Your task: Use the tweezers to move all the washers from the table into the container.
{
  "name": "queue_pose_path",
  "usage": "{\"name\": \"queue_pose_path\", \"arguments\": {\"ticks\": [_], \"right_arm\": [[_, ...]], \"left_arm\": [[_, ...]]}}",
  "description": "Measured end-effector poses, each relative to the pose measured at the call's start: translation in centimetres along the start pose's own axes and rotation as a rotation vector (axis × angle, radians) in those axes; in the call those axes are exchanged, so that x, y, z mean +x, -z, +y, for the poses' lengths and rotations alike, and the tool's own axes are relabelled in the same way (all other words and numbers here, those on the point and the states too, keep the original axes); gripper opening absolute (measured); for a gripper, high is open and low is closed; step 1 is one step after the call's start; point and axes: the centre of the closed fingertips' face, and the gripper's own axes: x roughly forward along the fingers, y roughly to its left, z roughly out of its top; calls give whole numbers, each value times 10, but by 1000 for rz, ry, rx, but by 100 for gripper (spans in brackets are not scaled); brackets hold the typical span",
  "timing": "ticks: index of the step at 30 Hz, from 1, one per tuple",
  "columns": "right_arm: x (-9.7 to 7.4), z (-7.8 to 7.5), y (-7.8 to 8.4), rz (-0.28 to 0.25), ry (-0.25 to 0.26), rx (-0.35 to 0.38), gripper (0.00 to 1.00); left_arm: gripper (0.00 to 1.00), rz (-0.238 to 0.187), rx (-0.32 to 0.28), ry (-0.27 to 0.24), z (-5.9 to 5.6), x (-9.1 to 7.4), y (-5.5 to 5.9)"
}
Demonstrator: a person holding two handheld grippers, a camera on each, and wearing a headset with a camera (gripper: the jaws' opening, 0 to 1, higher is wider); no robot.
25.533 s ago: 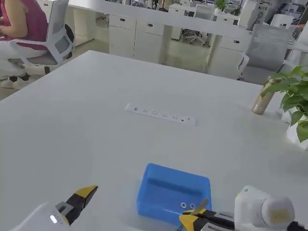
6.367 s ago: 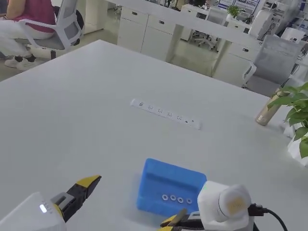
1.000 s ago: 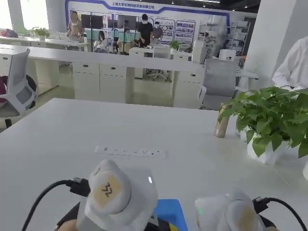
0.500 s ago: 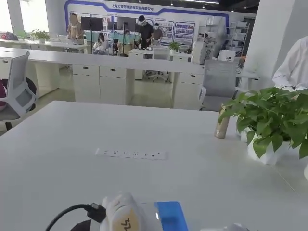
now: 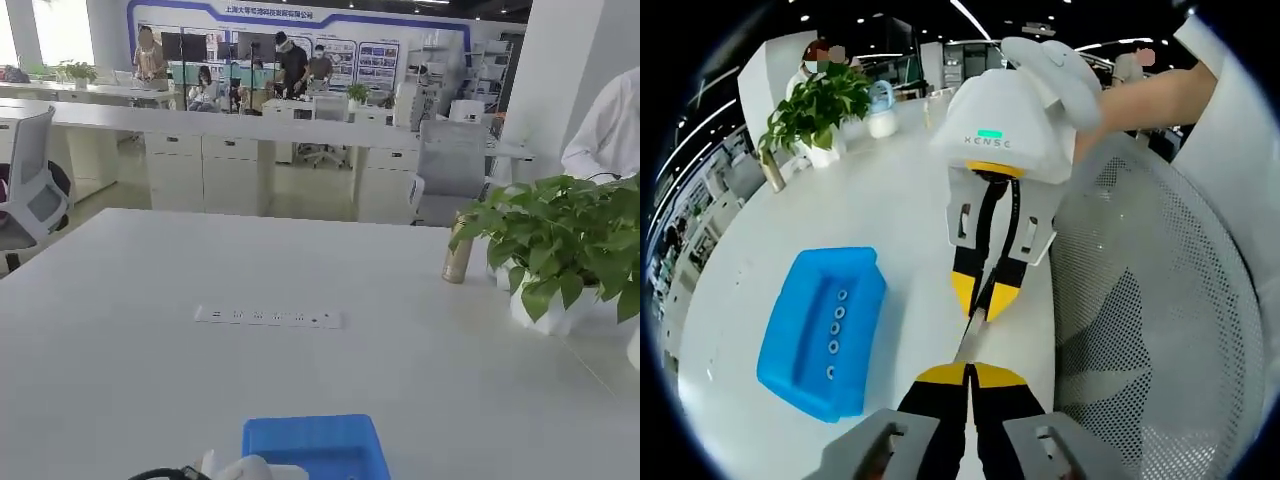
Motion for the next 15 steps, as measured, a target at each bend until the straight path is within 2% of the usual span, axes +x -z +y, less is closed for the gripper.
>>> {"name": "queue_pose_path", "arguments": {"ticks": [2,3,5,6,8,15], "right_arm": [[2,1,-3,-31,-1,-4,2],[3,-1,-2,-28,22,-27,2],[4,-2,3,-7,29,-21,2],[5,-4,1,-28,28,-17,2],[5,-4,2,-25,31,-19,2],[3,0,-1,-2,18,-130,2]], "left_arm": [[0,-9,-34,8,0,2,3],[0,-1,-42,8,0,3,6],[0,10,-50,3,2,5,13],[0,10,-59,4,1,5,15],[0,7,-69,3,1,4,17],[0,5,-67,-1,3,6,20]]}}
